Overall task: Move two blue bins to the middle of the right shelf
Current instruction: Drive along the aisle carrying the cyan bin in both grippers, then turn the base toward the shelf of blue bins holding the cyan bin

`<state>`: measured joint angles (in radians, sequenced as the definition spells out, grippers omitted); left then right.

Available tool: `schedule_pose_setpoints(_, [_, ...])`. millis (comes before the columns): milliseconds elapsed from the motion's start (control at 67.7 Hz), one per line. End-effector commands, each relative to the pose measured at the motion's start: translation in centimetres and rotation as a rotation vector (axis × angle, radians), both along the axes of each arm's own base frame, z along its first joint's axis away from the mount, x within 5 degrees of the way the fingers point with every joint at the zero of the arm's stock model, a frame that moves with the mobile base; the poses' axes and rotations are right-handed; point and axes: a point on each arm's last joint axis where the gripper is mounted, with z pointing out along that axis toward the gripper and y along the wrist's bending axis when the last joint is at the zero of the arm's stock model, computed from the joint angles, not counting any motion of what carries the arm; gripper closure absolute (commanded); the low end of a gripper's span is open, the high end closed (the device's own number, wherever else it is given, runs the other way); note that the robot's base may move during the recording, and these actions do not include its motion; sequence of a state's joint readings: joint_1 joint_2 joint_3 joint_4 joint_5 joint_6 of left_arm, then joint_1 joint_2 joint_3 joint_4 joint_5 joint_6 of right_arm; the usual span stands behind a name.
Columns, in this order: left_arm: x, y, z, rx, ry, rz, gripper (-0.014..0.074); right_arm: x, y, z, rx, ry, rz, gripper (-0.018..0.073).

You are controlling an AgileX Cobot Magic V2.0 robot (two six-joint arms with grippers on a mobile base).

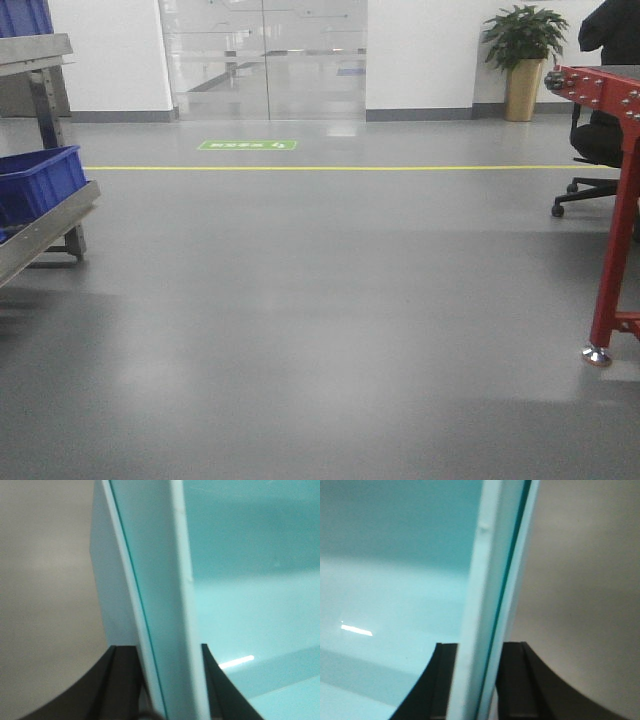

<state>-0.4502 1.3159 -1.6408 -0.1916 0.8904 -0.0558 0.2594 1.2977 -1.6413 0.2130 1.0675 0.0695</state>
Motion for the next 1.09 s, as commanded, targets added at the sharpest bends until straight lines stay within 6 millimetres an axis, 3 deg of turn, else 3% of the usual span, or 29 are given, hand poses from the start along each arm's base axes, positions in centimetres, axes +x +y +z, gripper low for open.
schedule_pose_setpoints(0, [-1.13, 0.18, 2.09, -0.101, -0.091, -0.010, 0.0707, 0.25, -0.60, 0.94, -0.021, -0.096, -0.036, 0.0713])
schedule_pose_setpoints(1078, [-1.12, 0.20, 2.09, -0.098, -0.093, -0.008, 0.0707, 0.30, -0.59, 1.02, -0.017, -0.106, -0.038, 0.0713])
